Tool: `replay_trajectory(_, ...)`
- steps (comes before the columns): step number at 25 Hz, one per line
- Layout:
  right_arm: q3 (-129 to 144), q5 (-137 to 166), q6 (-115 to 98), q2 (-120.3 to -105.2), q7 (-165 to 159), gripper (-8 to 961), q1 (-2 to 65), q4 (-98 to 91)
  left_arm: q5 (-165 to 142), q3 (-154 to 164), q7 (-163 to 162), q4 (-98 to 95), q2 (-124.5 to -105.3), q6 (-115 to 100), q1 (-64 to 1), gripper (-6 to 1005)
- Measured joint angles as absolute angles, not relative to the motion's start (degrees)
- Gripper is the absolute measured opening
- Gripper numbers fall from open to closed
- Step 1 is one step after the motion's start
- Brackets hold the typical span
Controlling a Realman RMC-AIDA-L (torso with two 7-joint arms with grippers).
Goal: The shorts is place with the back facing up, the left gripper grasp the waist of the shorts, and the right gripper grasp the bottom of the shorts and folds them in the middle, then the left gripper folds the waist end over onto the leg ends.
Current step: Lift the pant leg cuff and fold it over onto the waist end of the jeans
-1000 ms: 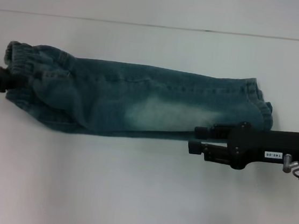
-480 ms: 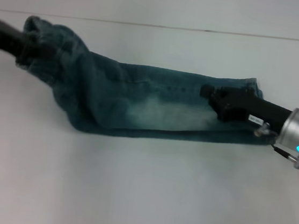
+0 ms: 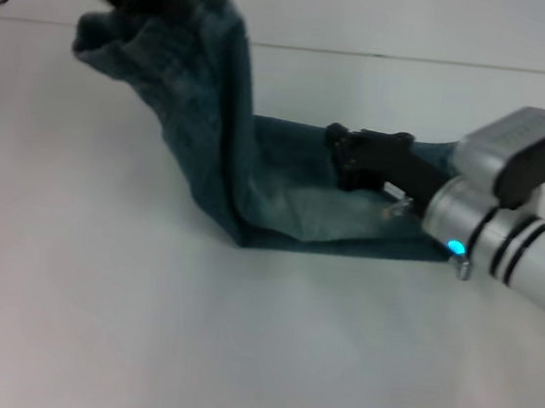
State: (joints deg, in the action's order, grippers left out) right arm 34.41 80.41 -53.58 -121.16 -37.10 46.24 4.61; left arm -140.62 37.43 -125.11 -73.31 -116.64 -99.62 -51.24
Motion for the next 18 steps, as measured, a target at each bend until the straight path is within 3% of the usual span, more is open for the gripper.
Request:
replay_trajectory(8,29.5,81.5,-49.0,-121.53,-30.2,-1,53.7,13.3,-140.6,37.5,-125.8,-72.9,-117.04,-101.1,-56.3,105)
replay_trajectory(18,14.5,100.9,-44.8,-121.55,-30.3,-2,56.3,18.3,-139.1,37.6,-126.0,-73.2,-116.94,-103.1,-58.1,105)
